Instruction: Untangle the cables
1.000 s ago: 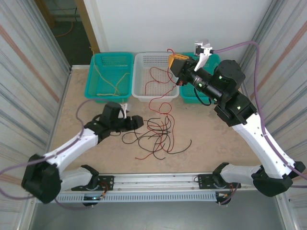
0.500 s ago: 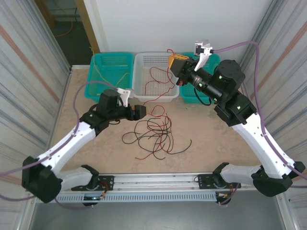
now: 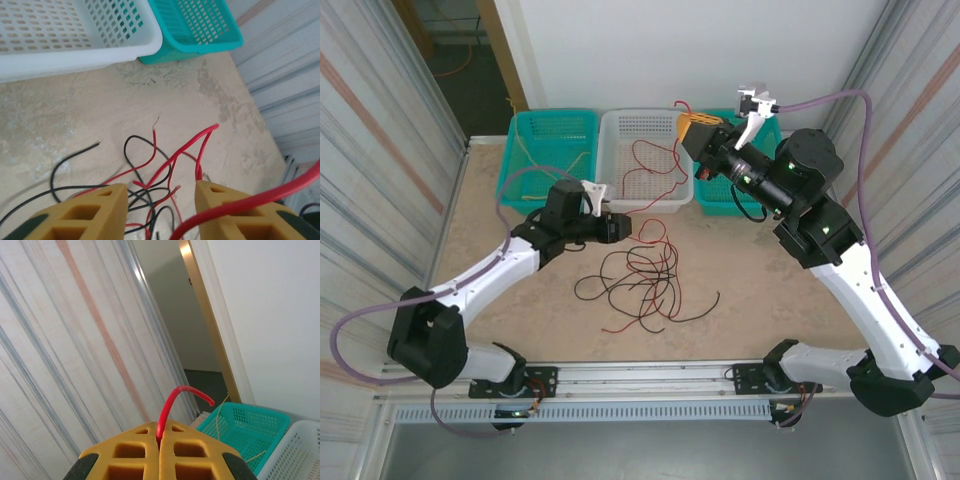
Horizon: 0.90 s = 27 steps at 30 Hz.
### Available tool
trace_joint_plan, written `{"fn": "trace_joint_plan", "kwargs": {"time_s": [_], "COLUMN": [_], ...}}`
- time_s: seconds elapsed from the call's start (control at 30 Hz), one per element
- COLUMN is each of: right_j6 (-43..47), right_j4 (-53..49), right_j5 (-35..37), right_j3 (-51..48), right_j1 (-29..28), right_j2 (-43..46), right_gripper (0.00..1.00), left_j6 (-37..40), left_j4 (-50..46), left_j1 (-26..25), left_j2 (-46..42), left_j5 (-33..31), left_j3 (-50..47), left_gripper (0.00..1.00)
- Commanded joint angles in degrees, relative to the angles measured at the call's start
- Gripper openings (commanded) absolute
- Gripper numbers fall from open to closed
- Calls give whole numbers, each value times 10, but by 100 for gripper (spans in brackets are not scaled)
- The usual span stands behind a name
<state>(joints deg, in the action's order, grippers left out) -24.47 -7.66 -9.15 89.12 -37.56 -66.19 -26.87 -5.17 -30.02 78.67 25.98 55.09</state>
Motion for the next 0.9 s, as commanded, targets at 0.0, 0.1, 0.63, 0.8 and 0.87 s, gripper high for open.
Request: {"fn": "trace_joint_plan", "kwargs": {"time_s": [0.0,0.1,0.63,0.8,0.87], "right_j6": [-15,-21,-213,-226,-225], "right_j4": [23,7,0,66,70], "right_j5": [-7,13,-89,-67,-55], "right_j3": [-7,-14,-313,-399,-414], "right_j1": [7,13,60,-6,-20], "right_j2": [14,15,-37,-38,-35], "right_gripper": [0,1,63,67,68], "left_j6": [-30,-36,40,30,29], "left_j4": [42,34,-180,-179,-179], "left_j1": [8,8,4,5,5], "left_j2": [12,2,-104,-105,-104], "left_j5": [20,24,33,27,21], "left_j3": [15,25,173,195,203], "left_gripper": [17,1,0,0,0]}}
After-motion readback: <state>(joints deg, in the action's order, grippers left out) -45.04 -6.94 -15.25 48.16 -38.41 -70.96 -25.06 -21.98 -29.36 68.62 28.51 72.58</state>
